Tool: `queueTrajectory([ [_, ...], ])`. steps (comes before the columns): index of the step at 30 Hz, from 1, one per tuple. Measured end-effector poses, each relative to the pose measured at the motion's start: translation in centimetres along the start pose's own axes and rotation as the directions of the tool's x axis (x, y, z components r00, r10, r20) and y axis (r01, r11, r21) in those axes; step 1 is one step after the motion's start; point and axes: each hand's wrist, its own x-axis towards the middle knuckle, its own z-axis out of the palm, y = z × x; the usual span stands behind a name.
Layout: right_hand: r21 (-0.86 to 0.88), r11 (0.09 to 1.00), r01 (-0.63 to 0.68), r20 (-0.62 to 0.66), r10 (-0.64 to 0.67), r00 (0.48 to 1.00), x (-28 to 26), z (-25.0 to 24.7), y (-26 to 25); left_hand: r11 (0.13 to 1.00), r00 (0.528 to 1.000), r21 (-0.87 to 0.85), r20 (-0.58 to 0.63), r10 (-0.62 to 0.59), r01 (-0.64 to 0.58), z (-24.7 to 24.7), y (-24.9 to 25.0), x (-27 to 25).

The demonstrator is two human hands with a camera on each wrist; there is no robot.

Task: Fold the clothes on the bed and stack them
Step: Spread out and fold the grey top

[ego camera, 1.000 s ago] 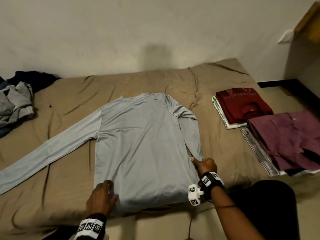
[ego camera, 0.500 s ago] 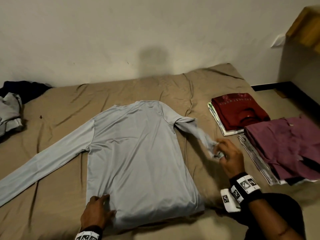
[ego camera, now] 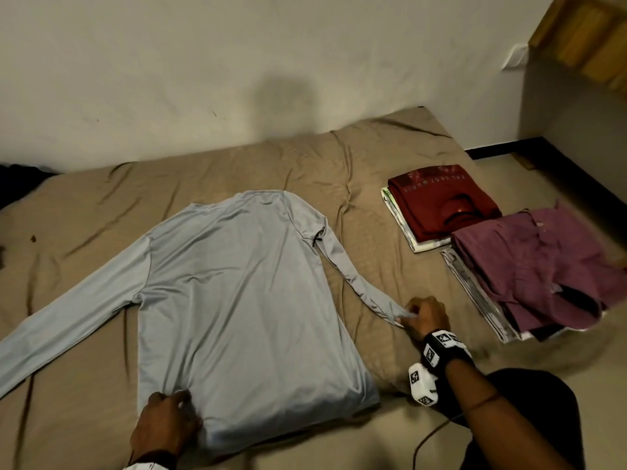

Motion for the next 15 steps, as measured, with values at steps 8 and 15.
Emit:
queueTrajectory([
  [8,0.750,0.575,0.326,-0.407,0.013,0.913,-0.8,-7.7,-2.6,0.999,0.999,0.038,0.020,0.027,-0.028,-0.8,0.3,-0.1],
  [15,0.868,0.417,-0.268,0.084,0.410,0.908,3.3,-3.7,0.6,0.994,0.995,0.052,-0.017,0.095,-0.094,-1.0,0.9,-0.3],
])
